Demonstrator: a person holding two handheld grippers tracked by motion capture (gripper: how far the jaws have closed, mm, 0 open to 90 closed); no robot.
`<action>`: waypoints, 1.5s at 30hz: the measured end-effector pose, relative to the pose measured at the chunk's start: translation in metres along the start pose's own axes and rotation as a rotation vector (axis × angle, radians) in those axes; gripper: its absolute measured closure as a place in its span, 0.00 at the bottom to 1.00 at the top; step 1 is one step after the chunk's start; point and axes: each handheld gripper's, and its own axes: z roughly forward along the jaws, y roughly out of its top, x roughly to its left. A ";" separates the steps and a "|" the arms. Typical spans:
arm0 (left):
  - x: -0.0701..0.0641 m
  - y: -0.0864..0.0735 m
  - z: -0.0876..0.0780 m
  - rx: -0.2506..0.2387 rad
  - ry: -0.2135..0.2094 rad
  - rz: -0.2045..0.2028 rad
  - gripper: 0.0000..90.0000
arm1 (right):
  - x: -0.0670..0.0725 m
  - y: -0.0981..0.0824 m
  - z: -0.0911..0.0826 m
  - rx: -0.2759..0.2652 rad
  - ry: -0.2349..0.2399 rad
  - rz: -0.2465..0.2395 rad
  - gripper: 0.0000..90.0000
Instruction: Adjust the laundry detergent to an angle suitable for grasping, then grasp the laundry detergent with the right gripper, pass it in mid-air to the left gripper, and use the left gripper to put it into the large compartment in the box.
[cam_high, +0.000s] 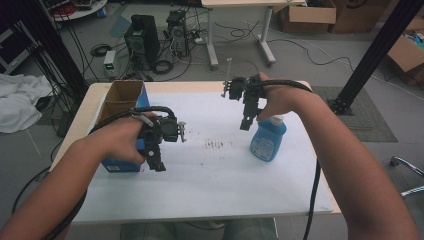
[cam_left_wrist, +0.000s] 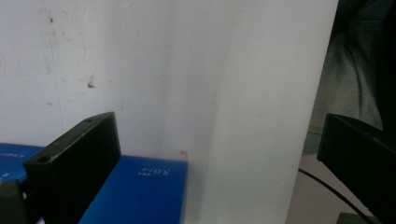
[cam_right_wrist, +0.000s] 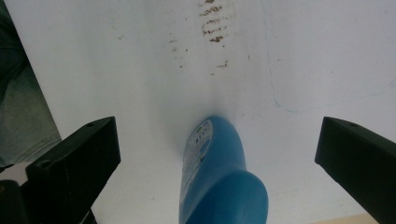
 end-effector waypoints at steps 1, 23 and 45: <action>0.000 0.000 0.000 0.000 0.000 0.000 0.00 | 0.000 -0.001 0.000 -0.002 0.000 0.002 0.00; -0.003 0.000 -0.018 -0.027 0.023 0.001 0.00 | -0.006 -0.001 -0.002 -0.013 -0.013 0.009 0.00; -0.011 -0.001 -0.018 -0.045 0.028 -0.014 0.00 | -0.001 -0.007 -0.012 -0.157 -0.065 0.017 0.00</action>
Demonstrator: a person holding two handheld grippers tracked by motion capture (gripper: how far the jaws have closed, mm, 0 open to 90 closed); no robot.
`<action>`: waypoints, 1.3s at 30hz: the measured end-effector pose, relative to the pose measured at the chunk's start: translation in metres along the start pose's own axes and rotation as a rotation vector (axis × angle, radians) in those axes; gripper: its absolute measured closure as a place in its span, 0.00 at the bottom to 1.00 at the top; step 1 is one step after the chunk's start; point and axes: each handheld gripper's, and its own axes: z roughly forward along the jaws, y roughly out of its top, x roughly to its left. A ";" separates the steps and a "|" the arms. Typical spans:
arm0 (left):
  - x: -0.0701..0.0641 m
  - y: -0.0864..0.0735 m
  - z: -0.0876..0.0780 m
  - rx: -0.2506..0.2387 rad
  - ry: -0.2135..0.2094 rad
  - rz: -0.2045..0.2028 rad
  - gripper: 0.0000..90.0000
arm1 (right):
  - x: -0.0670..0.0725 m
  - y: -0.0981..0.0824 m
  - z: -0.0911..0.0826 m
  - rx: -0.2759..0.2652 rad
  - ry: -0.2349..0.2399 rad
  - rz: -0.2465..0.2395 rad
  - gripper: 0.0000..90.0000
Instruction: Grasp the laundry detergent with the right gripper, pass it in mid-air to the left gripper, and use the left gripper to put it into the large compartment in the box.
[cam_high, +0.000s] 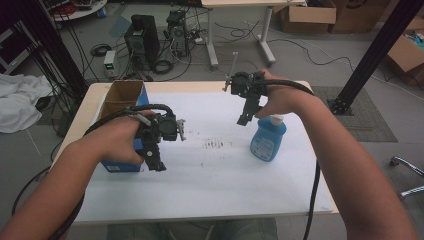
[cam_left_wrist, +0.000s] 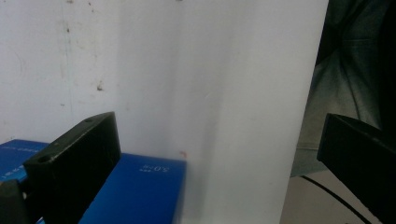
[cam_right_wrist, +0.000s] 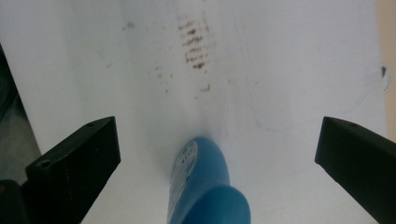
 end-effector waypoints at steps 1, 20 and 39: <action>0.000 0.000 0.000 -0.001 0.000 -0.001 0.00 | 0.000 -0.002 -0.003 -0.046 0.009 0.009 0.00; -0.007 -0.002 -0.004 -0.017 0.032 0.002 0.00 | 0.009 -0.055 -0.028 -0.571 0.028 0.133 0.00; -0.007 -0.008 -0.011 -0.021 0.055 0.022 0.00 | 0.045 -0.166 -0.036 -0.796 -0.160 0.234 0.00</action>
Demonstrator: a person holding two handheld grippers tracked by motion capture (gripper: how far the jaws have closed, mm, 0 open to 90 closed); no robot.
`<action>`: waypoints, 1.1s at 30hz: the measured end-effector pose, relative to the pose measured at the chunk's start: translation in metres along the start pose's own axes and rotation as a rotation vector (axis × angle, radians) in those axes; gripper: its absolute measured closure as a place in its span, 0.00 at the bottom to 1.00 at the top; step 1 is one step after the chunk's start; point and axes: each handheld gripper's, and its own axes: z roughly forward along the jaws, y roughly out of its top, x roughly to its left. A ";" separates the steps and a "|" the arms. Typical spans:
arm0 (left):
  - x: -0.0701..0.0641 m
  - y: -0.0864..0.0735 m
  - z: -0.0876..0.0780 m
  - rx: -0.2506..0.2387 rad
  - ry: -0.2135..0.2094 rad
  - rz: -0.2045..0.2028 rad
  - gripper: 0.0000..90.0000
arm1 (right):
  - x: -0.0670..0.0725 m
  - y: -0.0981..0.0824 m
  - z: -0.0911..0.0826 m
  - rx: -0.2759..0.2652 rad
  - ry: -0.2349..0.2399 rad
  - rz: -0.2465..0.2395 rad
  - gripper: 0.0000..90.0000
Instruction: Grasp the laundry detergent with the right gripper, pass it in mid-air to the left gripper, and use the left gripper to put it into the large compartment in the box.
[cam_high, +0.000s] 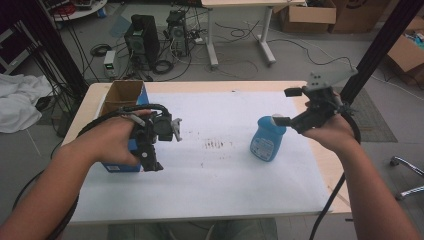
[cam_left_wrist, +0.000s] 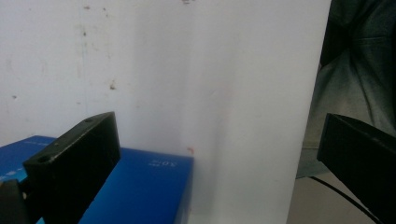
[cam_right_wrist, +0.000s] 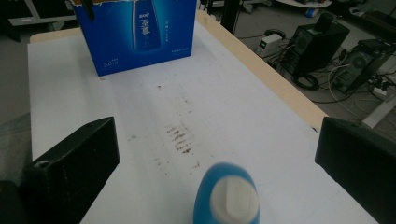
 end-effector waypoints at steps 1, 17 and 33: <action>0.001 0.000 -0.001 -0.001 0.003 -0.001 0.00 | 0.000 0.000 0.000 0.000 0.000 0.000 0.00; 0.007 -0.009 -0.008 -0.065 0.021 -0.015 0.00 | 0.019 -0.102 -0.037 -0.081 -0.107 0.064 0.00; 0.005 -0.018 -0.006 -0.052 0.016 -0.033 0.00 | 0.009 -0.168 0.023 -0.185 -0.076 0.224 0.00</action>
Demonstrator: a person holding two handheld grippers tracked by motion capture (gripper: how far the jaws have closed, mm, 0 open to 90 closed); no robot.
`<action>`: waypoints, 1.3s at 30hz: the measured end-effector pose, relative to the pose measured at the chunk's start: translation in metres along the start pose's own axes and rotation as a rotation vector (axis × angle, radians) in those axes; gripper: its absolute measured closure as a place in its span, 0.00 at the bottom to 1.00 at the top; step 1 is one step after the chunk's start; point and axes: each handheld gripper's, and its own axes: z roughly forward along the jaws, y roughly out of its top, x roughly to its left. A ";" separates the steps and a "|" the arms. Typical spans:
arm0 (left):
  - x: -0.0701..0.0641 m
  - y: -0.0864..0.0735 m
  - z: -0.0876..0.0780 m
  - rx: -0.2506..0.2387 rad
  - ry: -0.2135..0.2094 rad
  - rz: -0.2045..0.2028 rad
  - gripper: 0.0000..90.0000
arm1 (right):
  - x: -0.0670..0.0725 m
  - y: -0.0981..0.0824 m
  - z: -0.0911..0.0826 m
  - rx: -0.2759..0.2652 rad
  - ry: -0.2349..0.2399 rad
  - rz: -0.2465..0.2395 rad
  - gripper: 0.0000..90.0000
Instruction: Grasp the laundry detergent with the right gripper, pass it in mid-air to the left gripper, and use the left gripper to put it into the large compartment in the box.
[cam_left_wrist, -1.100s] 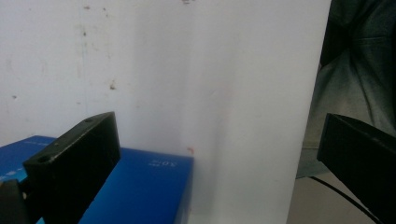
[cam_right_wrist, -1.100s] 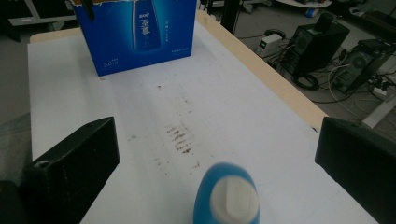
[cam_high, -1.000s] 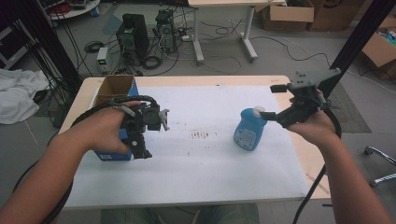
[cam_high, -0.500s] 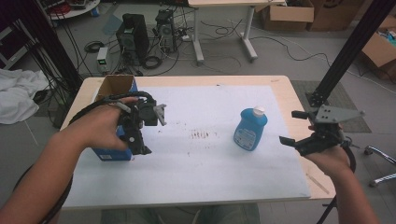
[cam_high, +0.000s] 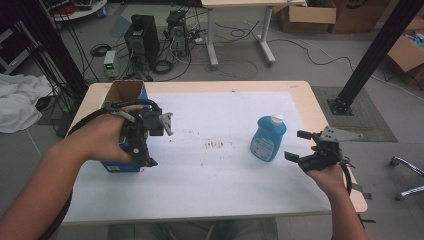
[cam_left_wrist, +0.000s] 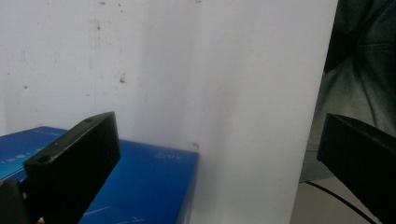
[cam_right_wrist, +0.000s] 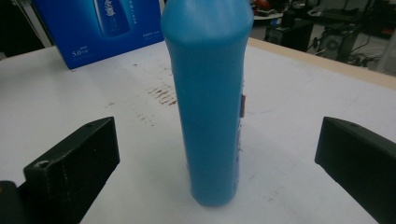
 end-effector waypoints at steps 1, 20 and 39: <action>-0.001 0.000 0.001 0.002 -0.004 -0.002 0.00 | -0.001 -0.005 0.007 -0.002 0.000 0.009 0.00; -0.010 -0.001 0.003 -0.017 -0.012 0.015 0.00 | -0.003 -0.020 0.061 0.031 -0.004 0.006 0.00; -0.010 -0.002 0.013 -0.020 -0.030 0.002 0.00 | 0.000 -0.022 0.083 0.009 -0.066 0.005 0.03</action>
